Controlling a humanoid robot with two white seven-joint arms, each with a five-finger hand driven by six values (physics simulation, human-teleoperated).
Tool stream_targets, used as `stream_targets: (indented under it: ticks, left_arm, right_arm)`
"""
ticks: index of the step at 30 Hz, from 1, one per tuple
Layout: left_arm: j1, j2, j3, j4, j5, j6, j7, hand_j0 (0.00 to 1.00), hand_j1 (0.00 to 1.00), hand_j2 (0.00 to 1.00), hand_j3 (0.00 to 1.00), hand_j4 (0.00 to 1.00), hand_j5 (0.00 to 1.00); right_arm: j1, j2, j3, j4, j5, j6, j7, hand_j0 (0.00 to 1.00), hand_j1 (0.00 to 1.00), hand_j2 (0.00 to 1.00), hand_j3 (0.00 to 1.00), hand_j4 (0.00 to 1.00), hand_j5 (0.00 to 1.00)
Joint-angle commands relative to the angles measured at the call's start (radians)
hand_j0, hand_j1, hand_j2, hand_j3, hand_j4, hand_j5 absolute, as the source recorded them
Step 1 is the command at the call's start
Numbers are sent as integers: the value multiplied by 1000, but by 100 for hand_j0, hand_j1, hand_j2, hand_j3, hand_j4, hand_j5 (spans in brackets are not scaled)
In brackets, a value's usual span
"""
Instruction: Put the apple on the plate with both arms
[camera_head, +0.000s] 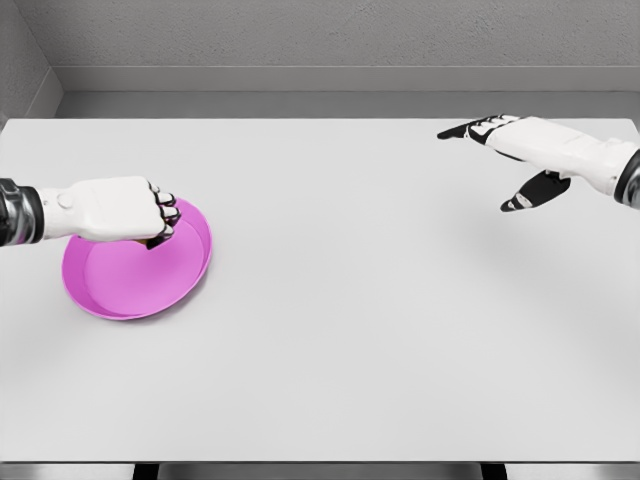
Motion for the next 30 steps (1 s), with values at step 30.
stream_targets:
  ticks: [30]
  left_arm:
    - [23,47,93,182,291,2,-8,100,100,100,100,100,100]
  right_arm:
    - [0,-2,0,0,-2,1,0,100,100,100,100,100,100]
